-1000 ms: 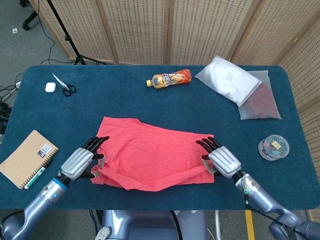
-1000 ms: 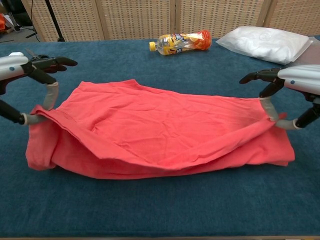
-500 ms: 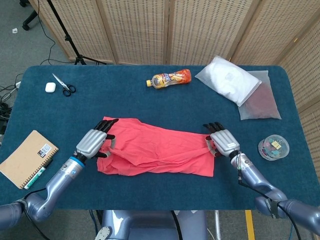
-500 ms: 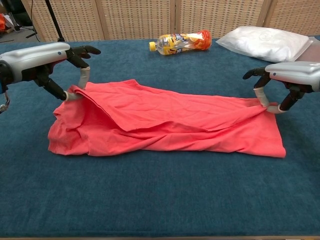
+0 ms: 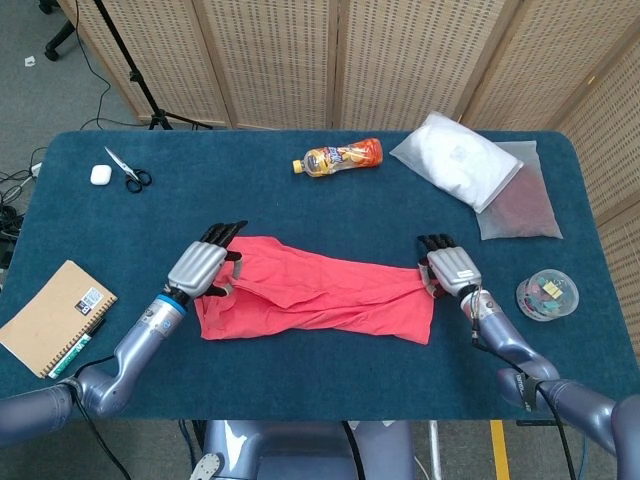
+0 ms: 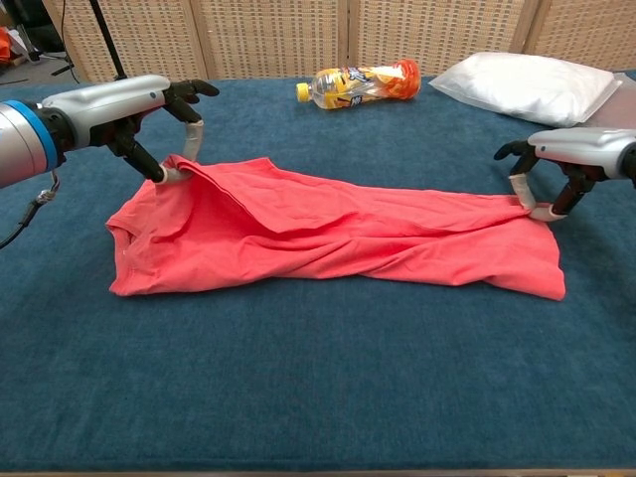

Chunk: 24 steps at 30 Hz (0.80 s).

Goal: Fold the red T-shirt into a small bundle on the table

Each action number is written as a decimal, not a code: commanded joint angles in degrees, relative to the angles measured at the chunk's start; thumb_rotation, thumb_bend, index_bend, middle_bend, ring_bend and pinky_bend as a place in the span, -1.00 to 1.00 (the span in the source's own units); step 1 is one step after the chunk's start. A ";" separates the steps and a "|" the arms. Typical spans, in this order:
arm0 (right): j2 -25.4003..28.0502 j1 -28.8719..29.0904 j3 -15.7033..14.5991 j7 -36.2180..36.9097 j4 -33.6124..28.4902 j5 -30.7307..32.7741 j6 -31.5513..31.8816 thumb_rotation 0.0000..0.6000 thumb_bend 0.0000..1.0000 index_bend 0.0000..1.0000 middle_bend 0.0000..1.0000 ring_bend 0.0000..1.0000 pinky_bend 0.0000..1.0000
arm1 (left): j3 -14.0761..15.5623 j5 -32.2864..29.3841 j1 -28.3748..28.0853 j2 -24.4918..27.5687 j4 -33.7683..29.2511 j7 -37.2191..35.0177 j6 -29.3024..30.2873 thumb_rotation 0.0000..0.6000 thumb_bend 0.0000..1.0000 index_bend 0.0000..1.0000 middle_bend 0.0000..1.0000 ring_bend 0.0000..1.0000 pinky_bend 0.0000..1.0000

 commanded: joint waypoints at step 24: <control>22.27 -19.48 -5.00 9.91 -24.86 -11.48 28.42 1.00 -0.79 -1.00 -1.00 -1.00 -1.00 | -3.33 -4.22 -8.13 -5.48 14.05 5.35 -6.47 1.00 0.08 0.44 -1.00 -1.00 -1.00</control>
